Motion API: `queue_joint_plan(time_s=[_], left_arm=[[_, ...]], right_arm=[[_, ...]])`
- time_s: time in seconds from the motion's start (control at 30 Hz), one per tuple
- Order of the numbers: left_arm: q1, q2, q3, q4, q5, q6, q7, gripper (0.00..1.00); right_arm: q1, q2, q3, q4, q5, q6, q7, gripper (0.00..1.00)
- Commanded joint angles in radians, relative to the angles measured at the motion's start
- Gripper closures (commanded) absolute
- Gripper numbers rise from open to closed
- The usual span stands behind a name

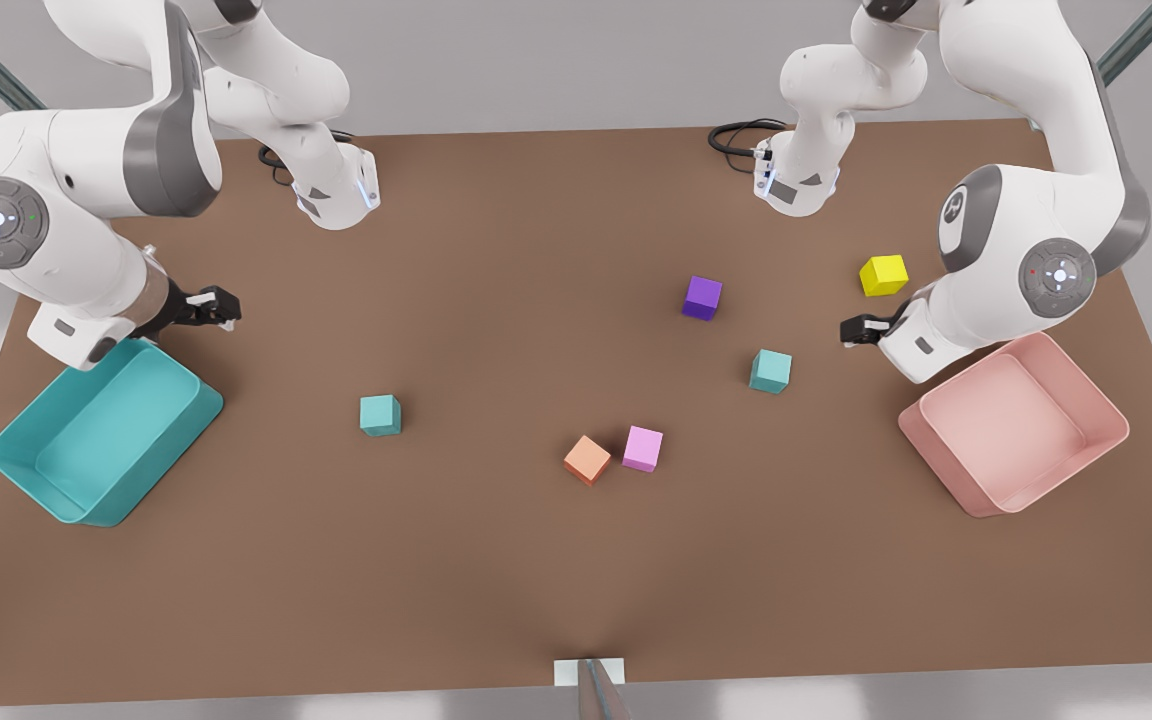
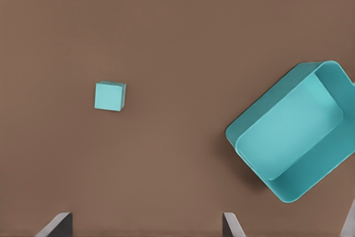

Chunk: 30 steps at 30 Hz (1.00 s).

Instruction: Stack the two blue cubes on top of each other

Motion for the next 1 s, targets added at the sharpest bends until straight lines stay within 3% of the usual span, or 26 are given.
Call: queue_joint_plan(time_s=[0.0, 0.1, 0.17, 0.3, 0.4, 0.57, 0.8, 0.97], left_arm=[[0.01, -0.001, 0.0, 0.0, 0.002, 0.002, -0.004, 0.0], [0.01, -0.001, 0.0, 0.0, 0.002, 0.003, -0.004, 0.0], [0.01, -0.001, 0.0, 0.0, 0.002, 0.003, -0.004, 0.0], [0.012, -0.001, -0.001, 0.0, 0.0, 0.002, -0.004, 0.0], [0.032, 0.0, 0.0, 0.0, 0.0, 0.002, -0.004, 0.0], [0.038, 0.01, -0.001, -0.001, 0.0, -0.021, 0.004, 0.0], [0.042, 0.008, -0.003, -0.001, 0.0, -0.027, 0.005, 0.0], [0.042, 0.008, -0.003, -0.001, 0.0, -0.027, 0.004, 0.0]], right_arm=[[0.0, 0.003, -0.002, -0.001, -0.001, -0.001, -0.082, 0.0], [0.084, 0.084, -0.002, -0.033, -0.025, 0.014, -0.064, 0.0], [0.17, 0.187, 0.0, -0.047, -0.016, 0.086, 0.122, 0.0], [0.212, 0.195, 0.001, -0.3, 0.047, 0.477, 0.404, 0.0], [0.212, 0.186, -0.022, -0.431, 0.079, 0.617, 0.632, 0.0], [0.215, 0.209, -0.078, -0.517, 0.171, 0.784, 0.672, 0.0], [0.224, 0.273, -0.082, -0.572, 0.172, 0.931, 0.648, 0.0], [0.207, 0.304, -0.086, -0.581, 0.171, 0.922, 0.361, 0.0]])
